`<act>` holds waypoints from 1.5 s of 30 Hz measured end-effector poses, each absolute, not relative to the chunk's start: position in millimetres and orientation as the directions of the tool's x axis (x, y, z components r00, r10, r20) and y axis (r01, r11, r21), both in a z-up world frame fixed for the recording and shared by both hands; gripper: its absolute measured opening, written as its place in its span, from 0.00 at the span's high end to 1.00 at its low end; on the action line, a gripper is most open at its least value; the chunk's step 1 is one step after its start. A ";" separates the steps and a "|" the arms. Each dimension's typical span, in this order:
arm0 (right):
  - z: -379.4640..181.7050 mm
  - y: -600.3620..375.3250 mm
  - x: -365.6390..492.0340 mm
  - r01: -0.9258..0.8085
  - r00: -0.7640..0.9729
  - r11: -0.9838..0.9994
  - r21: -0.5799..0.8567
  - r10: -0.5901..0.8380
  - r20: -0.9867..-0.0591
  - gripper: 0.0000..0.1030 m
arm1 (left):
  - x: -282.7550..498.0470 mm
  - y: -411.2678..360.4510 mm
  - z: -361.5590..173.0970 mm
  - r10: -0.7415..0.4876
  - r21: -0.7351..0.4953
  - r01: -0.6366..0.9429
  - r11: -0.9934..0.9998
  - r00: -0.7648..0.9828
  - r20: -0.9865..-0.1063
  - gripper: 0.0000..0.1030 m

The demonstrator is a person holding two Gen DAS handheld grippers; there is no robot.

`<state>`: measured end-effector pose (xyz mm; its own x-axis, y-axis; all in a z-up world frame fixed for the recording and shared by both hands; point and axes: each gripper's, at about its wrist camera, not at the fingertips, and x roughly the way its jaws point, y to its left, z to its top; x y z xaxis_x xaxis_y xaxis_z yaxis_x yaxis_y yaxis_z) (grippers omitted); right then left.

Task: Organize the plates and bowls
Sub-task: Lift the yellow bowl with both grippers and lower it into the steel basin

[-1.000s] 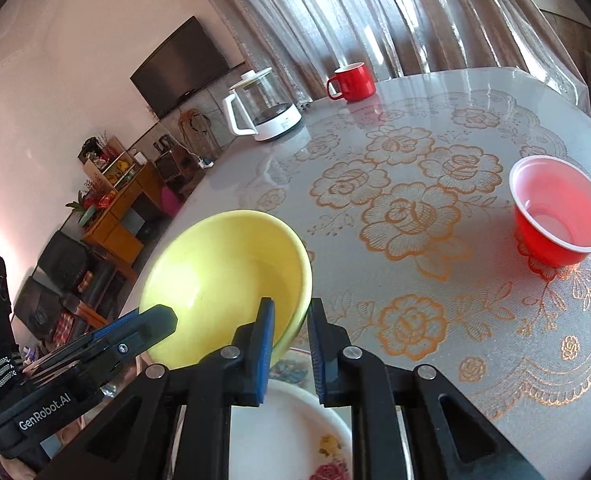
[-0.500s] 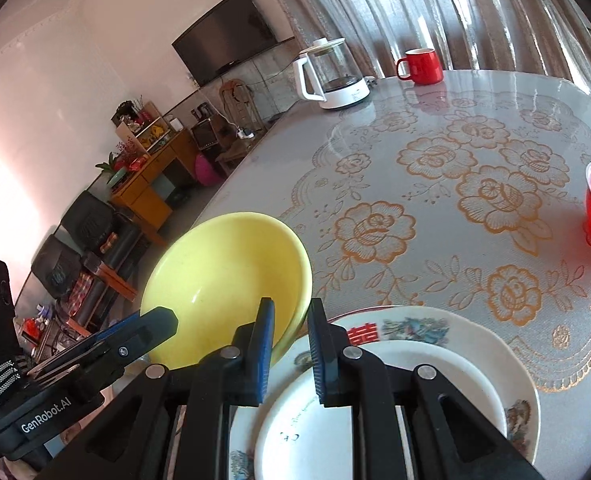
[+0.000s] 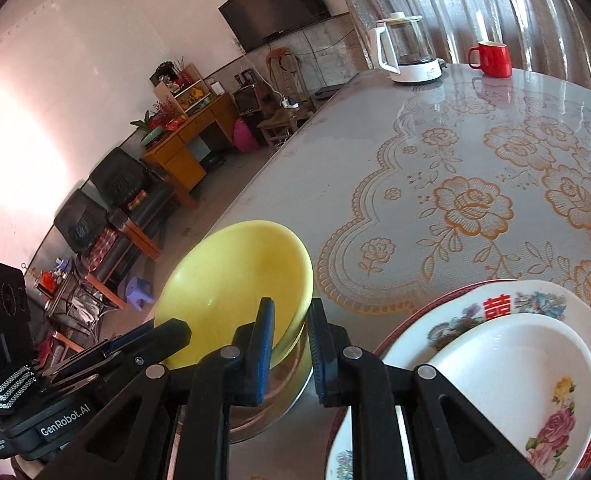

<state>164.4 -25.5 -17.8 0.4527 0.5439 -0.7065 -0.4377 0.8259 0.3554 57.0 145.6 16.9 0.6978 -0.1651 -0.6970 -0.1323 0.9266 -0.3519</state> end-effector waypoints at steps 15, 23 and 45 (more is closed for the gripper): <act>-39.3 5.6 157.3 -0.479 0.380 0.812 0.334 0.535 -0.755 0.83 | 52.6 160.6 1.8 -0.109 -0.320 -0.195 0.927 0.677 -0.728 0.72; -40.3 9.1 153.5 -0.489 0.375 0.810 0.323 0.530 -0.761 0.82 | 48.9 162.7 -2.0 -0.095 -0.298 -0.197 0.934 0.667 -0.739 0.72; -38.7 14.6 148.0 -0.509 0.394 0.811 0.287 0.516 -0.760 0.74 | 46.3 154.5 -1.6 -0.039 -0.226 -0.195 0.955 0.669 -0.742 0.63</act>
<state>148.0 14.6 -38.8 0.3943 0.5164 -0.7602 -0.5092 0.8114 0.2871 46.3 154.5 -1.6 0.6694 -0.0391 -0.7419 -0.1946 0.9545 -0.2258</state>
